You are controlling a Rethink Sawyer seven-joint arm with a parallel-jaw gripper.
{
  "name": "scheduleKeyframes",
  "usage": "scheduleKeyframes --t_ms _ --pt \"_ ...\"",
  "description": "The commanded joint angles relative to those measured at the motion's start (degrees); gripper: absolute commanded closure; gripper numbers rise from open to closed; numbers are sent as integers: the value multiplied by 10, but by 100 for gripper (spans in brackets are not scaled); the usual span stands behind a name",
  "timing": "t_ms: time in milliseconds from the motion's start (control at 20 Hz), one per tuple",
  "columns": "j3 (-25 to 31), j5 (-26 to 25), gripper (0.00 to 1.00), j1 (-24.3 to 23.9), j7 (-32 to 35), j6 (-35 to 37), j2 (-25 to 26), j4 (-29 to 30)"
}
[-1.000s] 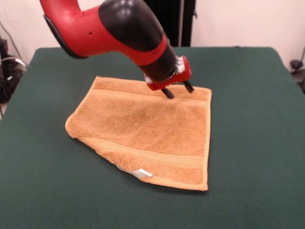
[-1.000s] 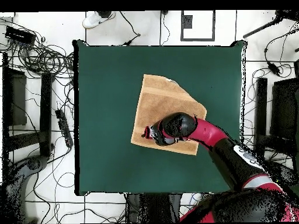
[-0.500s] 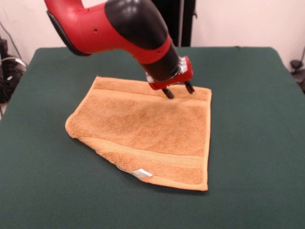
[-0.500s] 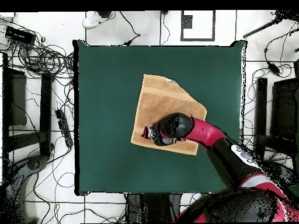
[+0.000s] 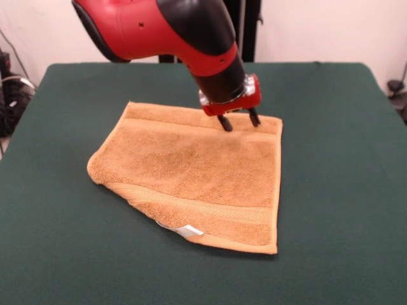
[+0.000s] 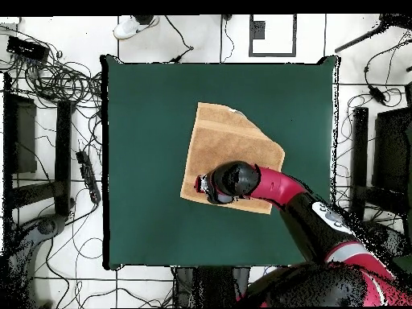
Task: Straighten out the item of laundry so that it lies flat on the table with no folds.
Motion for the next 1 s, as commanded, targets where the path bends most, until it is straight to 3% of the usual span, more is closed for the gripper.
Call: scheduleKeyframes --t_ms 50,300,550,1000 --pt "16 -51 0 31 36 -192 178 -12" --pt "26 -80 0 12 -30 -156 156 -64" --pt "7 -63 0 22 15 -169 122 -103" --pt "-1 -71 0 19 -12 -132 173 -206"
